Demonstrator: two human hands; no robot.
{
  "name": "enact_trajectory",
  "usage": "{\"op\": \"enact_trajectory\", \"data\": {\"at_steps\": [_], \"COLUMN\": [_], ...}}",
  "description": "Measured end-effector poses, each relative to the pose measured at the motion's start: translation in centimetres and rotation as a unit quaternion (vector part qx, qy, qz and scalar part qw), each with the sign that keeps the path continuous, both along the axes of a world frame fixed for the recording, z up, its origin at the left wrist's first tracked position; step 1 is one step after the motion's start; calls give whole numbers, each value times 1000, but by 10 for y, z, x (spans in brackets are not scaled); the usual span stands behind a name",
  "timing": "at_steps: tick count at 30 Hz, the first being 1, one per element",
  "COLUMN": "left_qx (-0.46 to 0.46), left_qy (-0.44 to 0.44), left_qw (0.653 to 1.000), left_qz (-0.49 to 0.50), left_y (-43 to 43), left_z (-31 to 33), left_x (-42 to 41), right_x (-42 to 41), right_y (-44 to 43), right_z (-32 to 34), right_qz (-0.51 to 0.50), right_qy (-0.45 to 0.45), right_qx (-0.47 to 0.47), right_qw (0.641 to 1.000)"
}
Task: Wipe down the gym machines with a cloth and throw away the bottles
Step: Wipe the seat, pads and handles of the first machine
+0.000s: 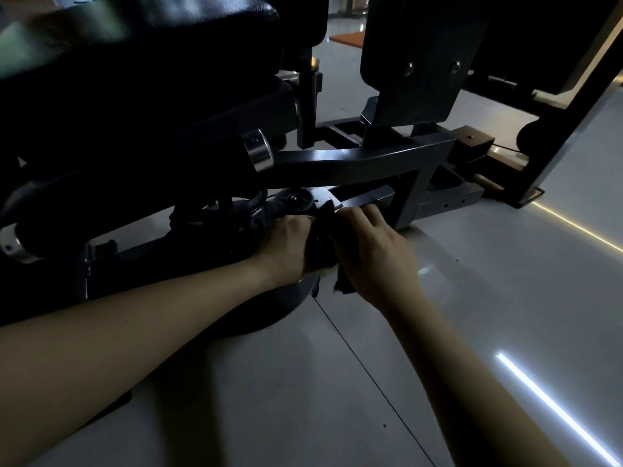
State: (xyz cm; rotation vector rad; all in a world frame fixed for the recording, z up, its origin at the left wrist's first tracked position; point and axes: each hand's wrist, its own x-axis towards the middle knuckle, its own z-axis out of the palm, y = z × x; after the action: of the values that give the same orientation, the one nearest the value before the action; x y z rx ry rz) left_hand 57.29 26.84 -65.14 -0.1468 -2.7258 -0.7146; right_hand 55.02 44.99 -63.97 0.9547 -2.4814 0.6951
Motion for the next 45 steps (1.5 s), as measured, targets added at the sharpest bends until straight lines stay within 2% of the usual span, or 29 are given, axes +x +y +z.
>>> {"op": "enact_trajectory", "data": {"at_steps": [3, 6, 8, 9, 11, 12, 13, 14, 16, 17, 19, 20, 22, 23, 24, 25, 26, 28, 31, 33, 35, 37, 38, 40, 42, 43, 45], "left_qx": [-12, -22, -29, -29, -17, -7, 0, 2, -1, -7, -32, -39, -52, -66, -79, -72, -50, -4, 23, 49, 139, 259, 288, 273, 238, 237, 243], "left_qy": [21, 39, 53, 49, 40, 37, 35, 37, 38, 36, 38, 37, 41, 50, 61, 52, 47, 16, -106, -179, -166, -155, -161, -172, -171, -181, -204], "left_qw": [1000, 999, 998, 998, 999, 999, 999, 999, 999, 999, 998, 998, 997, 996, 994, 996, 998, 1000, 994, 983, 976, 953, 943, 946, 956, 954, 947], "left_qz": [-18, -29, -31, -31, -23, -16, -7, 0, -2, -5, -28, -37, -43, -41, -36, -19, -3, 20, 16, 11, 31, 40, 34, 21, 6, -10, -42], "left_y": [2, 6, 7, 7, 5, 6, 7, 7, 8, 7, 4, 3, 3, 4, 5, 7, 8, 9, 5, 4, 8, 19, 26, 39, 45, 47, 48], "left_z": [2, 3, 6, 6, 5, 6, 5, 3, 5, 5, 4, 4, 3, 2, 2, 3, 4, 8, 21, 37, 56, 73, 79, 84, 87, 88, 94], "left_x": [5, 7, 7, 6, 5, 5, 4, 3, 1, -1, -3, -2, 0, -1, -1, 0, 2, 8, 8, 0, -11, -20, -23, -26, -29, -31, -32], "right_x": [6, -6, -25, -33, -39, -36, -32, -29, -23, -19, 2, 13, 20, 16, 7, -1, -12, -28, -24, -18, -15, -14, -15, -17, -21, -22, -20], "right_y": [-17, -25, -24, -20, 1, 14, 25, 32, 34, 28, 8, -2, -18, -22, -24, -25, -23, -12, 15, 29, 34, 39, 43, 50, 55, 55, 55], "right_z": [9, 26, 37, 42, 40, 33, 27, 22, 18, 23, 28, 26, 17, 12, 7, 10, 12, 10, -12, -24, -22, -10, -4, 10, 25, 32, 50], "right_qz": [-102, -178, -180, -153, -105, -88, -77, -76, -75, -36, 55, 70, 40, 21, -6, -31, -59, -68, 24, 50, 66, 73, 80, 84, 63, 62, 102], "right_qy": [63, -59, -227, -343, -552, -617, -643, -627, -529, -508, -503, -461, -299, -239, -225, -255, -303, -448, -648, -694, -692, -655, -641, -603, -517, -478, -450], "right_qx": [-4, 26, 5, -41, -148, -220, -309, -392, -476, -485, -431, -393, -294, -257, -254, -284, -329, -384, -322, -333, -381, -403, -397, -374, -347, -337, -341], "right_qw": [993, 982, 957, 926, 814, 750, 696, 668, 698, 711, 747, 793, 907, 936, 941, 924, 893, 804, 690, 636, 609, 636, 652, 699, 780, 809, 819]}}
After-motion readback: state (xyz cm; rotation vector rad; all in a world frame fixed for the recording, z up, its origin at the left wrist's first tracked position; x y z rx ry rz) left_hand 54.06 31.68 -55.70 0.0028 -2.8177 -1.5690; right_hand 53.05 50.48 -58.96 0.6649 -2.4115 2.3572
